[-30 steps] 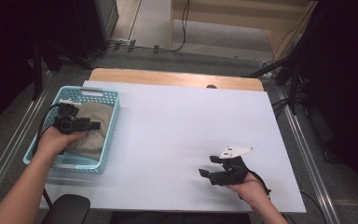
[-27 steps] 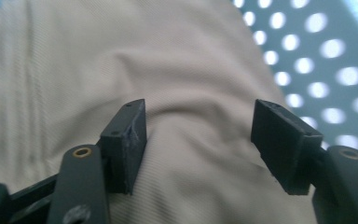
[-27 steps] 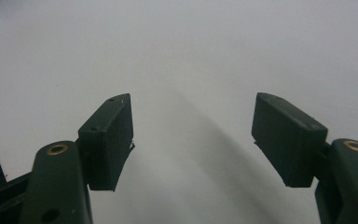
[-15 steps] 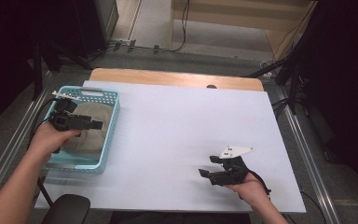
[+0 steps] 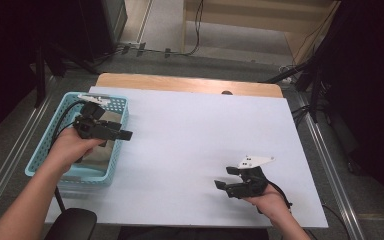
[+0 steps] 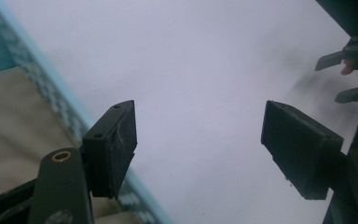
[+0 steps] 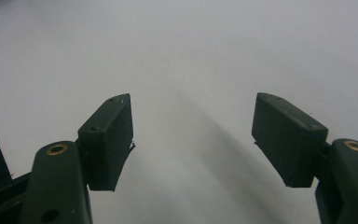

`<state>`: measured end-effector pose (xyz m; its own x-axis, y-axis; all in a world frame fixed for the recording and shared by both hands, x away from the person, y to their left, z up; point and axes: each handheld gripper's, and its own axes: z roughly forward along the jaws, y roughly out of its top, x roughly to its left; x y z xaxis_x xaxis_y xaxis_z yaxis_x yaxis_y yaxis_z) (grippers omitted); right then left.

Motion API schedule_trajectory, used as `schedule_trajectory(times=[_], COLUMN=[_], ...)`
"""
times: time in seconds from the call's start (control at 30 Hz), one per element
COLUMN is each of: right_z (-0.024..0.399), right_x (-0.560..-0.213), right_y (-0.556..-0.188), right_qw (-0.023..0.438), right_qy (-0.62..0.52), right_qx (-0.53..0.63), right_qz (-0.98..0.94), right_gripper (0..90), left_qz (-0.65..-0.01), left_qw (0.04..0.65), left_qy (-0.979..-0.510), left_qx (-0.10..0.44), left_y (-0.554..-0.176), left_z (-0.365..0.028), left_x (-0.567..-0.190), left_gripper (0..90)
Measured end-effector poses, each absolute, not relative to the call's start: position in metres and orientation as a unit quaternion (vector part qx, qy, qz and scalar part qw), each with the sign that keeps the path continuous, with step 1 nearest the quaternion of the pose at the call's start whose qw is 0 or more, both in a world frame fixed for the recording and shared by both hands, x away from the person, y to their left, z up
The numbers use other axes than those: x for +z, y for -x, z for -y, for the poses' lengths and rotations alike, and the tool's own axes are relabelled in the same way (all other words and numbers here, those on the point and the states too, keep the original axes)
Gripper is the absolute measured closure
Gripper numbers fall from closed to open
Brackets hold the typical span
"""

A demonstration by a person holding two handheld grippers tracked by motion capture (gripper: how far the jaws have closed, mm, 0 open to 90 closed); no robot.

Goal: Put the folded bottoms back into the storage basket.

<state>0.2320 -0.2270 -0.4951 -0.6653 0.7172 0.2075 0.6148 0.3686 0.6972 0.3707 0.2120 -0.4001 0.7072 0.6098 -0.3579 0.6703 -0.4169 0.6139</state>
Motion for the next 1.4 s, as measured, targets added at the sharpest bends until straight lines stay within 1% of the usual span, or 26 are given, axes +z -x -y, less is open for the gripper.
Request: schedule_trajectory(times=[0.1,0.2,0.3,0.4,0.6,0.87,1.4], right_z=[0.228,0.228,0.229,0.229,0.229,0.230,0.230], right_x=[-0.495,-0.495,-0.495,-0.495,-0.495,-0.495,-0.495], right_y=[-0.232,-0.232,-0.232,-0.232,-0.233,-0.233,-0.233], right_qw=[0.067,0.063,0.060,0.059,0.061,0.060,0.059], right_qy=[-0.403,-0.406,-0.408,-0.408,-0.408,-0.411,-0.411], right_qx=[0.390,0.389,0.390,0.389,0.385,0.386,0.386], right_qz=[-0.825,-0.824,-0.823,-0.824,-0.826,-0.824,-0.824], right_gripper=[27.8,27.9,27.9,27.9,27.8,27.6,27.6], left_qz=[-0.373,-0.374,-0.369,-0.361,-0.354,-0.346,-0.339], left_qw=[0.382,0.378,0.379,0.365,0.360,0.355,0.361], left_qy=[-0.844,-0.846,-0.847,-0.857,-0.861,-0.866,-0.867], left_qx=[-0.045,-0.038,-0.047,-0.051,-0.060,-0.065,-0.063], left_y=[-0.371,-0.371,-0.370,-0.368,-0.364,-0.350,-0.312], left_z=[-0.200,-0.188,-0.177,-0.165,-0.153,-0.148,-0.163], left_x=[-0.401,-0.403,-0.409,-0.417,-0.431,-0.444,-0.446], left_gripper=[26.7,26.7,26.9,27.0,27.1,28.1,28.1])
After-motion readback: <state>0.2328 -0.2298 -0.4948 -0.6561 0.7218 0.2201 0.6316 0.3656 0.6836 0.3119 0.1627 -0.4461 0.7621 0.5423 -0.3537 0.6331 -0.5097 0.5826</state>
